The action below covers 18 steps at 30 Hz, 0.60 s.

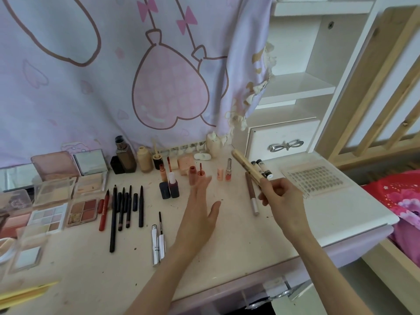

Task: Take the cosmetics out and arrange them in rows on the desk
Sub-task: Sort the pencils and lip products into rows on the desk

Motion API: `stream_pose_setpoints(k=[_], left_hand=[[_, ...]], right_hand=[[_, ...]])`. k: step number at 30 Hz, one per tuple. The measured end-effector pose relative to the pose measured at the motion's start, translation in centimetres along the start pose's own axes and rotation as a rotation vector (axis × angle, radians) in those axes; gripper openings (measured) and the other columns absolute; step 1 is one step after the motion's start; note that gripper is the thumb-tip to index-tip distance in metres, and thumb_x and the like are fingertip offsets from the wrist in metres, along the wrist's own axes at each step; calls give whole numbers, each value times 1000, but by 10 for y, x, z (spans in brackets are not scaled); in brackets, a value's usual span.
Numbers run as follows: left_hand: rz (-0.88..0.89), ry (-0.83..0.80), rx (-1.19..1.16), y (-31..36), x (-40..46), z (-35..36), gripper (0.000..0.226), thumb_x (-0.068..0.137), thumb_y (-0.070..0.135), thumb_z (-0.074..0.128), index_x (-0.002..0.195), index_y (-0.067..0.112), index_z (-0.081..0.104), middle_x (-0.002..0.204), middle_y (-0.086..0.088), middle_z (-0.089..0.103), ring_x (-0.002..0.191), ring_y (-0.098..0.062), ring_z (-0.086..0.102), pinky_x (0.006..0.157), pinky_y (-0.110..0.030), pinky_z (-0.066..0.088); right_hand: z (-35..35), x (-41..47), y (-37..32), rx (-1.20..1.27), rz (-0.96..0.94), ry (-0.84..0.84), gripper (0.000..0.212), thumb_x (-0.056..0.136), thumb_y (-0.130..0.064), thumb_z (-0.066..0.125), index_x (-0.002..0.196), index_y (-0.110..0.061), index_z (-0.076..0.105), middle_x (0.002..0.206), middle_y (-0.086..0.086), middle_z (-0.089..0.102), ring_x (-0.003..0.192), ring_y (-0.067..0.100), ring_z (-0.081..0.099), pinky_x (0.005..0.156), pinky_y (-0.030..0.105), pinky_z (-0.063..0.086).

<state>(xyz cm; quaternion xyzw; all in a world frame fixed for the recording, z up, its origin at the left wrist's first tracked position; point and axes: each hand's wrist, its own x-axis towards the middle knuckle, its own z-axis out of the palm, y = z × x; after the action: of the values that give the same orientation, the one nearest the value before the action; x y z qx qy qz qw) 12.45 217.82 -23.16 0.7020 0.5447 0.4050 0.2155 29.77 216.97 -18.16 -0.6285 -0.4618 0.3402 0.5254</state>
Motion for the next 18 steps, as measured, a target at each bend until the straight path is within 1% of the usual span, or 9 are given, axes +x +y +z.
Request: stream_pose_setpoints(k=[2,3,4,6,7,9,12,15,18], left_hand=[[124,55,59,10,7,-10,70,89,19,60,142,31,17,151,0,16,141,-11,14,113,-24,18],[198,57,119,12,11,-15,71,87,20,62,141,34,18,151,-1,16,141,-11,12,113,-23,16],[265,47,188,14,15,-19,68,86,22,64,139,32,24,149,-2,22,139,-13,16,112,-24,17],[337,12,310,14,19,-24,50,86,28,61,131,21,41,131,-3,46,125,-20,36,106,-37,35],[337,-12,354,13,20,-26,39,87,31,55,124,18,50,118,-2,53,112,-21,45,96,-42,44],[341,-50,405,9,19,-29,34,90,37,41,113,17,57,101,1,55,93,-18,48,80,-37,47],[243,-175,394,6,10,-29,29,96,32,42,118,17,51,106,5,50,89,-10,41,77,-21,37],[159,-197,398,9,2,-26,30,97,35,38,121,19,46,108,5,50,89,-10,45,74,-21,40],[126,-186,470,12,0,-26,30,97,44,33,115,24,44,94,10,49,79,-8,47,69,-23,42]], right_hand=[[1,-2,-5,116,15,-118,22,88,-16,61,69,-5,55,57,3,61,50,8,52,54,17,42],[2,-2,-7,162,23,-169,22,87,-14,62,69,-4,55,56,3,58,52,10,51,54,18,43],[3,-2,-10,201,31,-214,21,87,-12,62,70,-4,55,54,3,56,52,11,49,52,18,42],[6,-2,-13,266,47,-301,19,87,-10,62,70,-4,55,53,3,52,48,11,44,47,15,38],[8,-2,-13,286,55,-342,19,86,-9,62,70,-4,55,53,3,51,47,11,41,45,14,36],[12,-2,-11,287,65,-398,17,87,-9,62,71,-5,56,53,2,51,46,10,40,44,13,34],[18,-4,-6,276,91,-418,16,88,-15,61,76,-4,59,55,2,54,48,11,42,45,14,35],[25,-4,-3,249,119,-409,23,89,-24,61,77,-4,59,54,2,51,45,10,39,43,16,32],[32,-2,-2,193,97,-416,22,88,-23,63,76,-5,60,51,-1,44,43,9,35,43,18,29]])
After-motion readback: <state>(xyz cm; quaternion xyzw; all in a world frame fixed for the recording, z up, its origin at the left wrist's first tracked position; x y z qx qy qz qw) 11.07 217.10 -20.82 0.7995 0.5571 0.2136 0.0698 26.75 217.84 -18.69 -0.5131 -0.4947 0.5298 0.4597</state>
